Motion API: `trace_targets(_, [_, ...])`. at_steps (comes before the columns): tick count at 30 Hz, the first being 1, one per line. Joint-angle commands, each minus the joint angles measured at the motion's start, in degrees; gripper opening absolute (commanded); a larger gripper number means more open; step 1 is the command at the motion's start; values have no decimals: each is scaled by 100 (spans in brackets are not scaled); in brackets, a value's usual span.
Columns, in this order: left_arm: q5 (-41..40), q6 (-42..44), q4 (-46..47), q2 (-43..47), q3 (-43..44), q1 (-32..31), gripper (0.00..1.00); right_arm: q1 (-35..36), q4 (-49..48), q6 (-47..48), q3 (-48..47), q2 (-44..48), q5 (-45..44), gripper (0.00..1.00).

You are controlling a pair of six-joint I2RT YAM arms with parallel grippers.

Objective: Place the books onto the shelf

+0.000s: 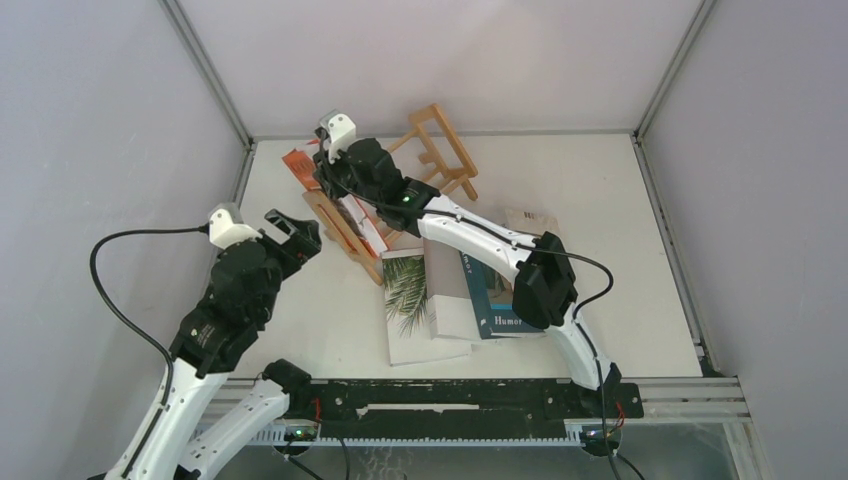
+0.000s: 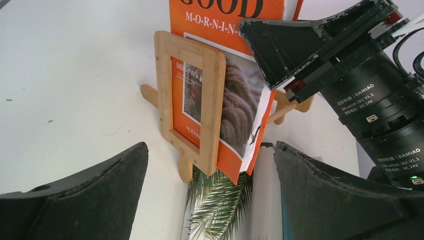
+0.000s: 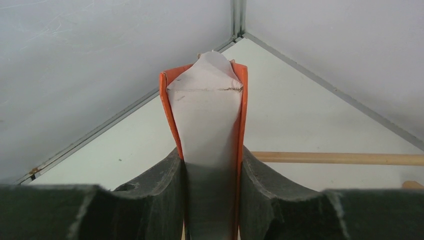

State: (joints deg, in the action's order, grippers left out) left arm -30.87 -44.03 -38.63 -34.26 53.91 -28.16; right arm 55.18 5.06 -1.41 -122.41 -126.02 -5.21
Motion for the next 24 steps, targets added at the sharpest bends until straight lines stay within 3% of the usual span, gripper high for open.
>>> trace_targets(1, [-33, 20, 189, 97, 125, -31, 99, 63, 50, 7, -253, -1, 110, 46])
trace_targets(8, [11, 0, 249, 43, 102, -32, 99, 91, 166, 47, -222, 62, 208, 70])
trace_targets(24, [-98, -84, 119, 199, 291, -31, 99, 258, 501, 127, -216, 731, -110, 75])
